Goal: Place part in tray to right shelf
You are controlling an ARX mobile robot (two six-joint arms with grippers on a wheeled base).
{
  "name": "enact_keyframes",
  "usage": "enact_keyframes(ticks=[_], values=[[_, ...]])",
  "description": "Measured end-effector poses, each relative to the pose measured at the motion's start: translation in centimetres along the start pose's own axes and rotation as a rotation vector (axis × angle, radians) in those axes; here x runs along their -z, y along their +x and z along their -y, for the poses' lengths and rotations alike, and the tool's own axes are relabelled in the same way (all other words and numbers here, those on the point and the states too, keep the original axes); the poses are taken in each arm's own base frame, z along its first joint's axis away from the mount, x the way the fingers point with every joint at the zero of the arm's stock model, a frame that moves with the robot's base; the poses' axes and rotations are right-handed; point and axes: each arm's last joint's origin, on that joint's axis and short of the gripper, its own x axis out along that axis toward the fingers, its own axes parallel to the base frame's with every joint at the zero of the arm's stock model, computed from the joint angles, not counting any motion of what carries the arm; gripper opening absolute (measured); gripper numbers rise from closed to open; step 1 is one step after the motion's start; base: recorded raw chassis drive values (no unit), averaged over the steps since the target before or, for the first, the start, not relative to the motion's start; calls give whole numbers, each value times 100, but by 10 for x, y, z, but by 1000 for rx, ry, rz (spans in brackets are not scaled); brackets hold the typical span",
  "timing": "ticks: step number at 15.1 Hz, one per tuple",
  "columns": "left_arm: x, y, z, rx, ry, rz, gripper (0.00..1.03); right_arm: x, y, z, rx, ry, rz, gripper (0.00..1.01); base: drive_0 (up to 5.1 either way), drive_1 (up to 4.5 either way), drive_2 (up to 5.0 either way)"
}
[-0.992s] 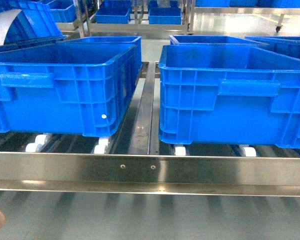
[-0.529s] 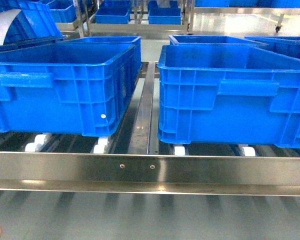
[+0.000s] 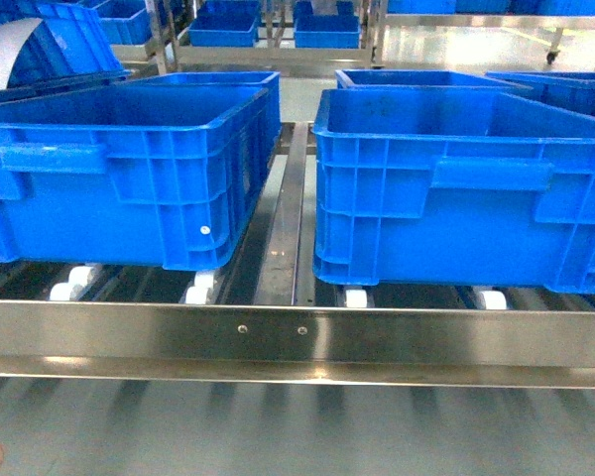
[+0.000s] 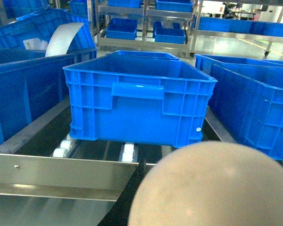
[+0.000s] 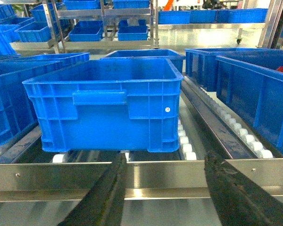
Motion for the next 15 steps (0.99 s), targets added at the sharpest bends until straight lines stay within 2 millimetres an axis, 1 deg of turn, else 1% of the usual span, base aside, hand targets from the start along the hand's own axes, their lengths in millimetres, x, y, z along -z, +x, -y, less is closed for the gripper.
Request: enact_keyframes(ticks=[1,2,3,4,5,6,15], values=[[0,0,0,0,0,0,12,0,0,0,0,0,0,62,0,0,0],[0,0,0,0,0,0,12,0,0,0,0,0,0,71,0,0,0],[0,0,0,0,0,0,12,0,0,0,0,0,0,84,0,0,0],[0,0,0,0,0,0,12,0,0,0,0,0,0,93,0,0,0],[0,0,0,0,0,0,12,0,0,0,0,1,0,100,0,0,0],[0,0,0,0,0,0,12,0,0,0,0,2,0,97,0,0,0],[0,0,0,0,0,0,12,0,0,0,0,3,0,98,0,0,0]])
